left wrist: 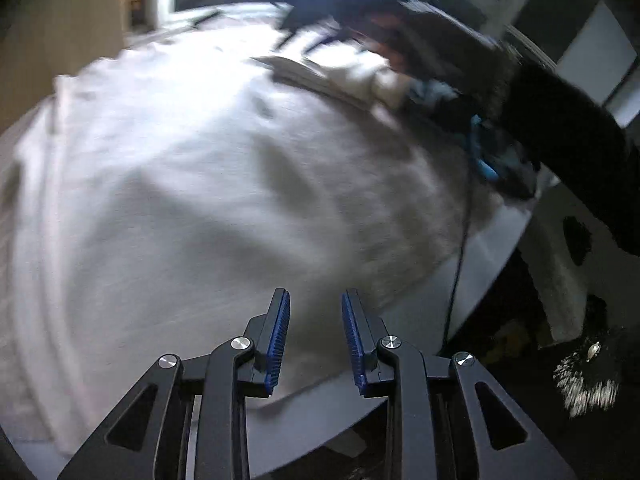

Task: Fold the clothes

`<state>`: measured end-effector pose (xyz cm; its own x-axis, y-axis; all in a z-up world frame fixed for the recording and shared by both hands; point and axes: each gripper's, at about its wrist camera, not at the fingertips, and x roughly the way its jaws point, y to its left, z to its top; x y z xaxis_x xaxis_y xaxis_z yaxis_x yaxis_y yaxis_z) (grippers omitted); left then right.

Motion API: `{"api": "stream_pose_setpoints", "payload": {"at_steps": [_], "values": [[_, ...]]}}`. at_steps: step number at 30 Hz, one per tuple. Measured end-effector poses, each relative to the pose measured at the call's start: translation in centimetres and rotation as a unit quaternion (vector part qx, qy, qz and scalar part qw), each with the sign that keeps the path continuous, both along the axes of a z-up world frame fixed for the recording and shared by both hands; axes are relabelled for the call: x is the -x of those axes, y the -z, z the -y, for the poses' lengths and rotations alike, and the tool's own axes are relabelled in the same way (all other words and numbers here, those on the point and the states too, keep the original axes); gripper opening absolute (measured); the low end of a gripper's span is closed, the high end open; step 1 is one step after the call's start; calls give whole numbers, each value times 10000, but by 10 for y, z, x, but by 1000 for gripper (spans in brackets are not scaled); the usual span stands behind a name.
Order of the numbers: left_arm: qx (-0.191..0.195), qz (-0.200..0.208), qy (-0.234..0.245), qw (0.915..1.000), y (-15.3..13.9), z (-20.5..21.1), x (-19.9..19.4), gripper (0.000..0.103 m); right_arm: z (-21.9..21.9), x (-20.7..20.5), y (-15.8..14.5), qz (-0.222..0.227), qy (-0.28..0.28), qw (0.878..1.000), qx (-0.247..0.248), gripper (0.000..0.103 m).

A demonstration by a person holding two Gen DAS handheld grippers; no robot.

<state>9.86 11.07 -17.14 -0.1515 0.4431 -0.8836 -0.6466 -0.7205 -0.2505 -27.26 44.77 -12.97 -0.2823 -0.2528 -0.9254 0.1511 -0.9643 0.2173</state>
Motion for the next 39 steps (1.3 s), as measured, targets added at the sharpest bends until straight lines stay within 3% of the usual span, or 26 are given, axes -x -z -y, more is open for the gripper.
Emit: {"api": "stream_pose_setpoints", "payload": {"at_steps": [6, 8, 9, 10, 11, 12, 16, 19, 22, 25, 27, 28, 29, 30, 31, 32, 35, 39], "values": [[582, -124, 209, 9980, 26, -51, -9, 31, 15, 8, -7, -190, -386, 9989, -184, 51], [774, -139, 160, 9968, 35, -55, -5, 20, 18, 8, -12, -298, -511, 9980, -233, 50], [701, -89, 88, 9975, 35, -51, -2, 10, 19, 9, -15, -352, -573, 9974, -257, 41], [626, -34, 18, 9980, 35, -47, 2, 8, 21, 9, -18, -406, -636, 9968, -282, 31], [492, 102, -38, 9987, 33, -42, 5, 7, 23, 9, -20, -461, -698, 9960, -306, 10], [268, 240, -134, 9993, 26, -32, 9, 7, 24, 10, -23, -515, -760, 9952, -331, 7], [-358, 157, -268, 9989, -25, -6, 8, 7, 30, 11, -34, -731, -1008, 9913, -428, 4], [-719, 58, -137, 9973, -52, -3, 8, 7, 34, 3, -40, -872, -1123, 9857, -899, 4], [-615, 269, 94, 9977, -27, -20, 12, 7, 41, -5, -29, -898, -1205, 9769, -1517, 4], [2, 614, 214, 9979, 21, -34, 15, 9, 48, -15, -11, -721, -1312, 9728, -1766, 8], [239, 904, 41, 9956, 31, -19, 13, 10, 49, -23, -9, -718, -1331, 9712, -1841, 24], [154, 857, -74, 9962, 20, -3, 10, 16, 47, -29, -12, -782, -1324, 9699, -1887, 29], [68, 810, -189, 9965, 9, 13, 8, 19, 42, -36, -18, -911, -1287, 9686, -1921, 42], [-9, 755, -307, 9967, -2, 29, 5, 31, 34, -47, -28, -1031, -1169, 9698, -1877, 52], [65, 554, -471, 9973, -14, 49, 2, 42, 23, -60, -39, -1119, -992, 9732, -1749, 53], [161, 411, -616, 9971, -21, 65, 0, 44, 14, -73, -48, -1153, -840, 9773, -1568, 54], [435, 253, -1329, 9899, -37, 136, 3, 44, -4, -125, -62, -967, -523, 9906, -808, 54], [785, 286, -2072, 9747, -13, 195, 21, 45, 9, -211, -49, -424, -323, 9985, 138, 54]]}}
